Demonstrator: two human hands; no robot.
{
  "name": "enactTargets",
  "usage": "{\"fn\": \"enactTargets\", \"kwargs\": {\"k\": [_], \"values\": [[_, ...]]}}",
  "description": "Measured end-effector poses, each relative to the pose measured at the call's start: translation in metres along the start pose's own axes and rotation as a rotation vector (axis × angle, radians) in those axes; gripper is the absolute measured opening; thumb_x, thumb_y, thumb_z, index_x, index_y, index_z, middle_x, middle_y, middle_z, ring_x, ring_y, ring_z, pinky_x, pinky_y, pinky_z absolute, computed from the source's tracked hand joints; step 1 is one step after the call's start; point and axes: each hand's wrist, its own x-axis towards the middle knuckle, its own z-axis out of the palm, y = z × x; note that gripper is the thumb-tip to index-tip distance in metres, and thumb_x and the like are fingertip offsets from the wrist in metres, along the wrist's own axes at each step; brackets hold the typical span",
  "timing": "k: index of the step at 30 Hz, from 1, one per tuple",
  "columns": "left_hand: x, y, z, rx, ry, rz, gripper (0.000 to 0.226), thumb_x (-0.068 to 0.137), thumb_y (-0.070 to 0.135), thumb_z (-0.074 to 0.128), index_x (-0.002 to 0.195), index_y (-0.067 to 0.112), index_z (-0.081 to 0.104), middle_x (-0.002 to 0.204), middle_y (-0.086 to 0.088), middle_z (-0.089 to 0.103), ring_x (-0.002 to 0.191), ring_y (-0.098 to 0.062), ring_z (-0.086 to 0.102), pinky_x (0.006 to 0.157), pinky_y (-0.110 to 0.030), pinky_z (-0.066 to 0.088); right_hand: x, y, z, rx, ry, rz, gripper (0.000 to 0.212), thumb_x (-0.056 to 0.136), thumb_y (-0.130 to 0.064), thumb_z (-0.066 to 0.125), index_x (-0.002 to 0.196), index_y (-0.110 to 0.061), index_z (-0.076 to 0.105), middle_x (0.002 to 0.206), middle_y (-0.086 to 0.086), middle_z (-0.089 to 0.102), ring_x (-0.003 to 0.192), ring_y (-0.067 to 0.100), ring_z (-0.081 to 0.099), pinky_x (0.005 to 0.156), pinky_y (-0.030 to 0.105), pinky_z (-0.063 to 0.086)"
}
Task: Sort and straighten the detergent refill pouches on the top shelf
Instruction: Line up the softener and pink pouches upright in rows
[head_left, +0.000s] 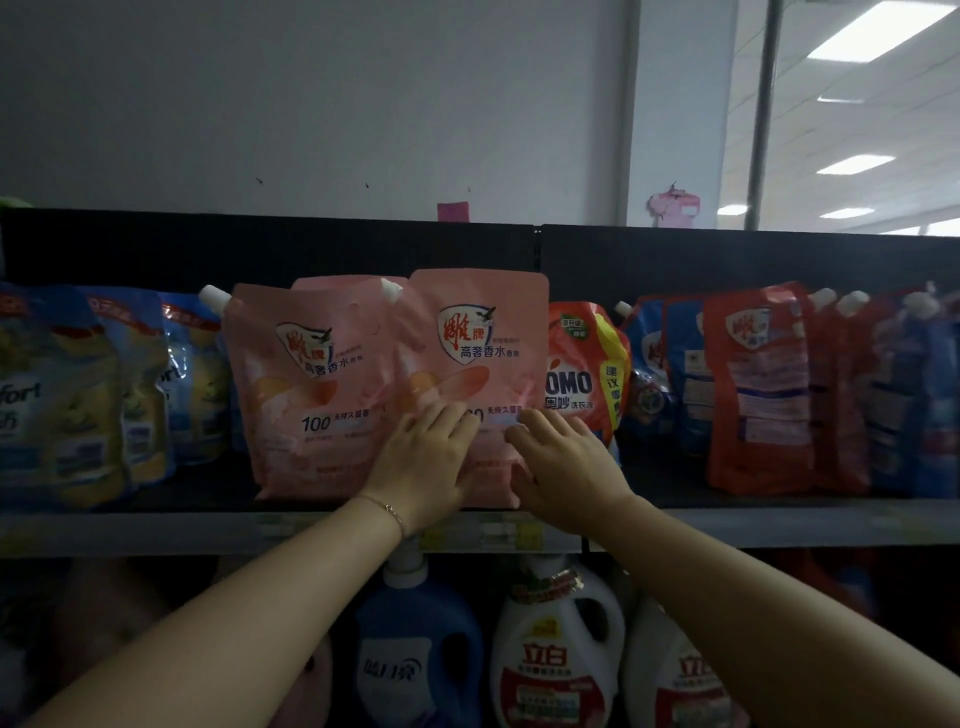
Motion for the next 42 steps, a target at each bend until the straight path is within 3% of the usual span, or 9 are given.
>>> {"fn": "enactTargets", "kwargs": {"k": [5, 8, 12, 15, 25, 29, 33, 38, 42], "values": [[0.01, 0.034, 0.003, -0.109, 0.007, 0.092, 0.039, 0.077, 0.037, 0.041, 0.101, 0.015, 0.062, 0.103, -0.002, 0.063, 0.095, -0.024, 0.06, 0.076, -0.039, 0.054, -0.024, 0.02, -0.011, 0.066, 0.029, 0.151, 0.016, 0.079, -0.03, 0.056, 0.076, -0.014, 0.057, 0.068, 0.0, 0.058, 0.055, 0.022, 0.058, 0.044, 0.025, 0.034], [0.021, 0.059, 0.006, -0.12, -0.006, 0.118, 0.032, 0.074, 0.033, 0.046, 0.097, 0.016, 0.063, 0.1, -0.001, 0.064, 0.094, -0.023, 0.061, 0.075, -0.037, 0.051, -0.039, 0.039, -0.017, 0.051, -0.022, 0.189, 0.016, 0.084, -0.029, 0.056, 0.077, -0.015, 0.056, 0.069, 0.001, 0.058, 0.059, 0.025, 0.059, 0.047, 0.026, 0.03], [0.044, 0.093, 0.01, -0.142, -0.07, 0.115, 0.036, 0.086, 0.032, 0.046, 0.117, 0.017, 0.056, 0.122, 0.0, 0.053, 0.114, -0.021, 0.048, 0.092, -0.037, 0.04, -0.052, 0.071, -0.025, 0.036, -0.106, 0.236, 0.02, 0.094, -0.032, 0.049, 0.09, -0.015, 0.057, 0.082, -0.002, 0.054, 0.074, 0.022, 0.058, 0.053, 0.028, 0.028], [0.068, 0.121, 0.016, -0.187, -0.085, 0.053, 0.032, 0.091, 0.033, 0.047, 0.12, 0.019, 0.051, 0.123, 0.002, 0.05, 0.118, -0.019, 0.043, 0.093, -0.035, 0.038, -0.063, 0.098, -0.027, 0.072, -0.067, 0.278, 0.018, 0.093, -0.031, 0.052, 0.086, -0.016, 0.057, 0.077, -0.003, 0.049, 0.071, 0.022, 0.057, 0.047, 0.027, 0.021], [0.151, 0.222, 0.062, -0.607, -0.31, -0.327, 0.038, 0.1, 0.048, 0.035, 0.114, 0.015, 0.048, 0.114, -0.005, 0.053, 0.101, -0.024, 0.052, 0.087, -0.041, 0.046, -0.114, 0.201, -0.034, 0.05, -0.094, 0.399, 0.023, 0.092, -0.033, 0.048, 0.075, -0.018, 0.053, 0.079, -0.003, 0.058, 0.071, 0.02, 0.058, 0.056, 0.03, 0.033], [0.183, 0.25, 0.076, -0.794, -0.369, -0.498, 0.056, 0.1, 0.047, 0.037, 0.139, 0.008, 0.033, 0.131, -0.013, 0.051, 0.107, -0.031, 0.056, 0.081, -0.037, 0.046, -0.127, 0.233, -0.034, 0.024, -0.113, 0.446, 0.025, 0.092, -0.032, 0.048, 0.071, -0.02, 0.048, 0.07, -0.007, 0.05, 0.061, 0.015, 0.047, 0.05, 0.029, 0.026], [0.206, 0.266, 0.089, -0.981, -0.285, -0.608, 0.056, 0.096, 0.052, 0.044, 0.139, 0.016, 0.041, 0.131, -0.007, 0.056, 0.113, -0.027, 0.056, 0.092, -0.034, 0.048, -0.135, 0.253, -0.032, 0.082, -0.137, 0.473, 0.025, 0.092, -0.03, 0.048, 0.072, -0.016, 0.047, 0.07, -0.007, 0.043, 0.064, 0.016, 0.044, 0.047, 0.025, 0.024], [0.205, 0.267, 0.097, -1.137, -0.171, -0.577, 0.039, 0.098, 0.039, 0.05, 0.133, 0.023, 0.053, 0.128, 0.0, 0.06, 0.115, -0.021, 0.057, 0.098, -0.031, 0.045, -0.142, 0.262, -0.021, 0.321, -0.137, 0.411, 0.024, 0.096, -0.016, 0.046, 0.077, -0.003, 0.053, 0.084, 0.007, 0.053, 0.075, 0.023, 0.048, 0.062, 0.032, 0.035], [0.191, 0.262, 0.092, -1.158, -0.048, -0.507, 0.026, 0.096, 0.032, 0.055, 0.119, 0.026, 0.064, 0.112, 0.008, 0.068, 0.103, -0.013, 0.062, 0.094, -0.036, 0.051, -0.135, 0.26, -0.02, 0.562, -0.144, 0.48, 0.038, 0.096, -0.046, 0.047, 0.074, -0.016, 0.054, 0.08, -0.001, 0.054, 0.073, 0.015, 0.052, 0.06, 0.027, 0.036]]}}
